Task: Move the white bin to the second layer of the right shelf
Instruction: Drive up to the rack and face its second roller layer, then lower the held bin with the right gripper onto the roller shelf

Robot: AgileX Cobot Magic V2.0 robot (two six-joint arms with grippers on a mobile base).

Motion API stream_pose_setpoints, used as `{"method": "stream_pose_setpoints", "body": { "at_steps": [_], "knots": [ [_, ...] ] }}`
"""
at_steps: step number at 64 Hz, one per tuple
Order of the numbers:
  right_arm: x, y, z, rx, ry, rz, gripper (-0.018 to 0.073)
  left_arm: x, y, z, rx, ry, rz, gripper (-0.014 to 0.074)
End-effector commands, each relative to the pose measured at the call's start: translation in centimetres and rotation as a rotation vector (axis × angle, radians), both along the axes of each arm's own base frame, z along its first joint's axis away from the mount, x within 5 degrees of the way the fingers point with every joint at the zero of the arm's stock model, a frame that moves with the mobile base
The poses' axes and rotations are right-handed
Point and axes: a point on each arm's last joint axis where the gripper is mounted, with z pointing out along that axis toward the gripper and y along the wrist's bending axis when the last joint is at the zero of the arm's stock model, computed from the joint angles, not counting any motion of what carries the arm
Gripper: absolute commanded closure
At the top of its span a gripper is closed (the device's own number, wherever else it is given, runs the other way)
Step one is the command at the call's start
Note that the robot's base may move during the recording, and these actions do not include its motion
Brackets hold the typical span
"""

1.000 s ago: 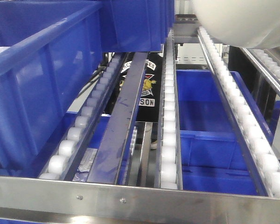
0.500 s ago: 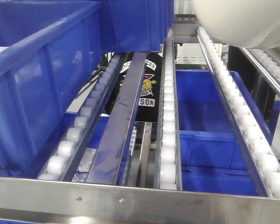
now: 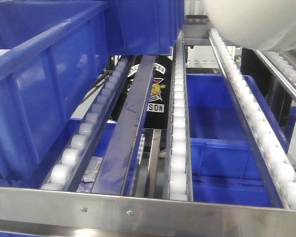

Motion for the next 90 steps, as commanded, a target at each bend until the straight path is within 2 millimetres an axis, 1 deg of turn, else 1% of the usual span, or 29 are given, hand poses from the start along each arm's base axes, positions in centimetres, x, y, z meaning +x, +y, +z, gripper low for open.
{"method": "stream_pose_setpoints", "body": {
  "at_steps": [1,8,13,22,29,35,45,55,61,79,90],
  "knots": [
    [0.5,-0.1,2.1,0.047,-0.135,-0.023,0.0503,0.1,0.0,-0.4,-0.009,-0.063,-0.006,0.0512],
    [1.8,0.3,0.8,0.024,-0.043,-0.017,0.0503,0.1,0.0,-0.4,-0.009,-0.063,-0.006,0.0512],
    [3.0,0.8,-0.8,-0.003,0.079,-0.008,0.0503,0.1,0.0,-0.4,-0.009,-0.063,-0.006,0.0512],
    [4.8,1.5,-3.3,-0.037,0.245,-0.005,0.0503,0.1,0.0,-0.4,-0.009,-0.063,-0.006,0.0512],
    [5.9,1.8,-4.6,-0.056,0.308,-0.006,0.0503,0.1,0.0,-0.4,-0.009,-0.063,-0.006,0.0512],
    [6.8,2.1,-5.3,-0.069,0.352,-0.005,0.0503,0.1,0.0,-0.4,-0.009,-0.063,-0.006,0.0512],
    [8.1,2.3,-5.8,-0.091,0.431,-0.008,0.0503,0.1,0.0,-0.4,-0.009,-0.063,-0.006,0.0512],
    [9.3,1.3,-6.4,-0.099,0.492,-0.053,0.0503,0.1,0.0,-0.4,-0.009,-0.063,-0.006,0.0512],
    [9.5,0.9,-6.7,-0.111,0.513,-0.066,0.0503,0.1,0.0,-0.4,-0.009,-0.063,-0.006,0.0512],
    [9.7,0.9,-6.8,-0.111,0.507,-0.068,0.0503,0.1,0.0,-0.4,-0.009,-0.063,-0.006,0.0512],
    [10.3,1.1,-7.9,-0.121,0.551,-0.067,0.0503,0.1,0.0,-0.4,-0.009,-0.063,-0.006,0.0512]
  ]
}}
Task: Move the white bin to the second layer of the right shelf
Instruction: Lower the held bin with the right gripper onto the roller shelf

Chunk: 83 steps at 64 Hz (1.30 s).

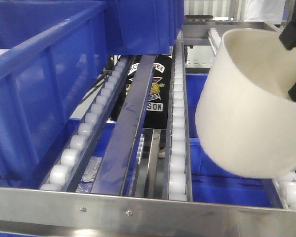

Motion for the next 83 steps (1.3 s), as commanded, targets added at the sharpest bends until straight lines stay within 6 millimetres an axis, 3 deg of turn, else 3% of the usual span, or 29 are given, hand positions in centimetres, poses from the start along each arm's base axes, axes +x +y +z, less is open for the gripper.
{"method": "stream_pose_setpoints", "body": {
  "at_steps": [1,44,83],
  "knots": [
    [0.9,0.0,1.3,0.022,-0.084,-0.016,0.0503,0.1,0.0,-0.4,-0.009,-0.063,-0.006,0.0512],
    [2.9,0.4,-1.8,0.000,0.006,-0.020,0.0503,0.1,0.0,-0.4,-0.009,-0.063,-0.006,0.0512],
    [4.2,1.2,-2.2,-0.008,0.053,0.000,0.0503,0.1,0.0,-0.4,-0.009,-0.063,-0.006,0.0512]
  ]
}}
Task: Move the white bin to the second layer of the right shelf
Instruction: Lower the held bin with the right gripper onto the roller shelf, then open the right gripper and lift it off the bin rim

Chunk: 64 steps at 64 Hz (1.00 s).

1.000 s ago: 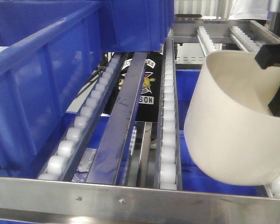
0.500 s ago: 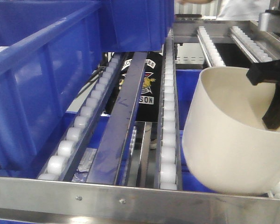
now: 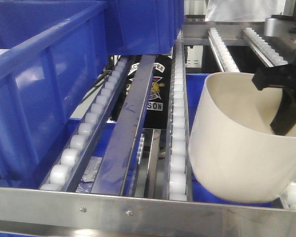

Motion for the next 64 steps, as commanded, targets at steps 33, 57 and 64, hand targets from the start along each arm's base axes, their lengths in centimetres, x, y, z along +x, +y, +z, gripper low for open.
{"method": "stream_pose_setpoints", "body": {
  "at_steps": [33,57,64],
  "knots": [
    [0.47,0.43,1.31,0.013,-0.050,0.009,0.0503,0.07,-0.04,-0.38,-0.009,-0.063,-0.006,0.0512],
    [0.42,0.48,1.36,0.019,-0.049,0.006,0.0310,0.07,-0.04,-0.38,-0.009,-0.063,-0.006,0.0512],
    [0.36,0.51,1.72,0.033,-0.066,0.000,0.0103,0.07,-0.04,-0.38,-0.009,-0.063,-0.006,0.0512]
  ]
}}
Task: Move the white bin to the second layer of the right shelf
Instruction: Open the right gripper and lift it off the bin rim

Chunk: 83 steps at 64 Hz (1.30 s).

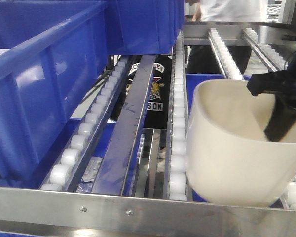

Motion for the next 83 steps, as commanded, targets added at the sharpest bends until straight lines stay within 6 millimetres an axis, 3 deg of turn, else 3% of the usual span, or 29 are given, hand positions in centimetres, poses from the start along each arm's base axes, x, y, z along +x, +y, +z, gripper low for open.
{"method": "stream_pose_setpoints", "body": {
  "at_steps": [1,5,27,41,49,56,60,72,83],
  "knots": [
    [0.3,0.1,2.4,0.035,-0.105,-0.010,0.0087,0.1,0.0,-0.4,-0.009,-0.063,-0.006,0.0512],
    [0.2,0.1,2.8,0.038,-0.121,-0.011,0.0053,0.1,0.0,-0.4,-0.009,-0.063,-0.006,0.0512],
    [-0.9,-0.2,5.6,0.064,-0.234,-0.013,0.0053,0.1,0.0,-0.4,-0.009,-0.063,-0.006,0.0512],
    [-2.9,-0.7,9.2,0.099,-0.389,-0.017,0.0064,0.1,0.0,-0.4,-0.009,-0.063,-0.006,0.0512],
    [-5.0,-1.3,12.1,0.137,-0.563,-0.028,0.0177,0.1,0.0,-0.4,-0.009,-0.063,-0.006,0.0512],
    [-7.8,-2.2,13.6,0.172,-0.735,-0.048,0.0393,0.1,0.0,-0.4,-0.009,-0.063,-0.006,0.0512],
    [-9.5,-2.9,13.4,0.180,-0.803,-0.067,0.0526,0.1,0.0,-0.4,-0.009,-0.063,-0.006,0.0512],
    [-14.1,-5.5,11.3,0.124,-0.986,-0.153,0.0503,0.1,0.0,-0.4,-0.009,-0.063,-0.006,0.0512],
    [-16.8,-6.7,10.2,0.098,-1.097,-0.231,0.0503,0.1,0.0,-0.4,-0.009,-0.063,-0.006,0.0512]
  ]
}}
